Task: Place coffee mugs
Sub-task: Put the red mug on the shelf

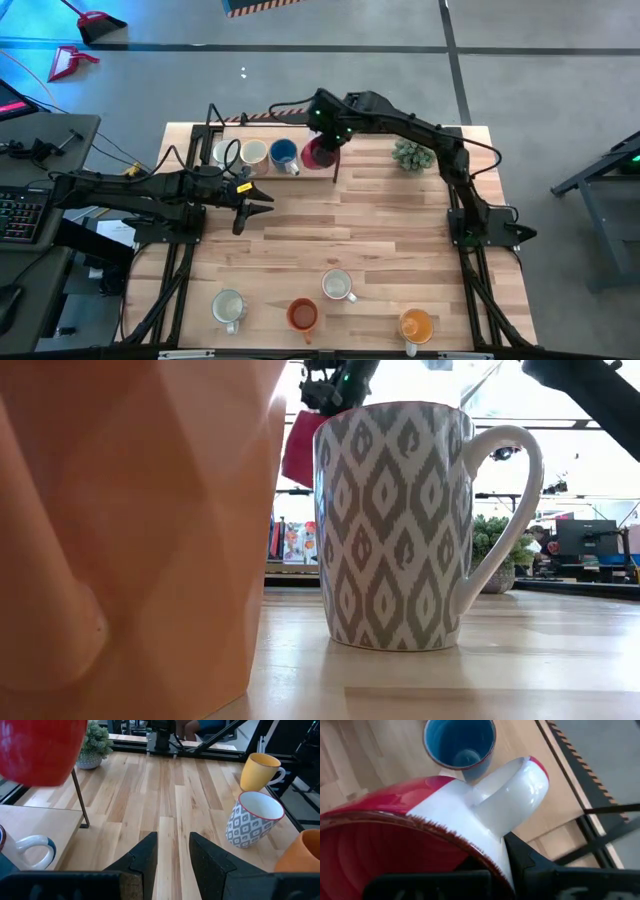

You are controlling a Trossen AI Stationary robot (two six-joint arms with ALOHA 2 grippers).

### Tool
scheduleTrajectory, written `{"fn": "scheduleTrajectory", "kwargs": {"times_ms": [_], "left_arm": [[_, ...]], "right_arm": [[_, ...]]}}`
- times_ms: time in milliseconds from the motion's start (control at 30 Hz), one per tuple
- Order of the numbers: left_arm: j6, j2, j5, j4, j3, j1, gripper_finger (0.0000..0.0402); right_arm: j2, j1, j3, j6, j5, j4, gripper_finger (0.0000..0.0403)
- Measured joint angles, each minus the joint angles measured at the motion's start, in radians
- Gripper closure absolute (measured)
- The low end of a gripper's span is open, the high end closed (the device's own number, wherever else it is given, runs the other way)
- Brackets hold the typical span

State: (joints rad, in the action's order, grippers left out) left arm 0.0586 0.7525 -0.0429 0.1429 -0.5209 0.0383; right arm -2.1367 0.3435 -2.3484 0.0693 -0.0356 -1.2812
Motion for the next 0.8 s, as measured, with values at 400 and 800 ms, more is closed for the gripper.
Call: {"fn": "scheduleTrajectory", "kwargs": {"times_ms": [400, 800], "left_arm": [[0.009, 0.0, 0.0, 0.0, 0.0, 0.0, 0.03], [0.01, 0.0, 0.0, -0.006, 0.0, 0.0, 0.03]], "right_arm": [[-0.094, 0.041, 0.014, -0.044, 0.054, 0.031, 0.0403], [-0.103, 0.085, 0.015, -0.06, 0.053, 0.077, 0.0403]]}}
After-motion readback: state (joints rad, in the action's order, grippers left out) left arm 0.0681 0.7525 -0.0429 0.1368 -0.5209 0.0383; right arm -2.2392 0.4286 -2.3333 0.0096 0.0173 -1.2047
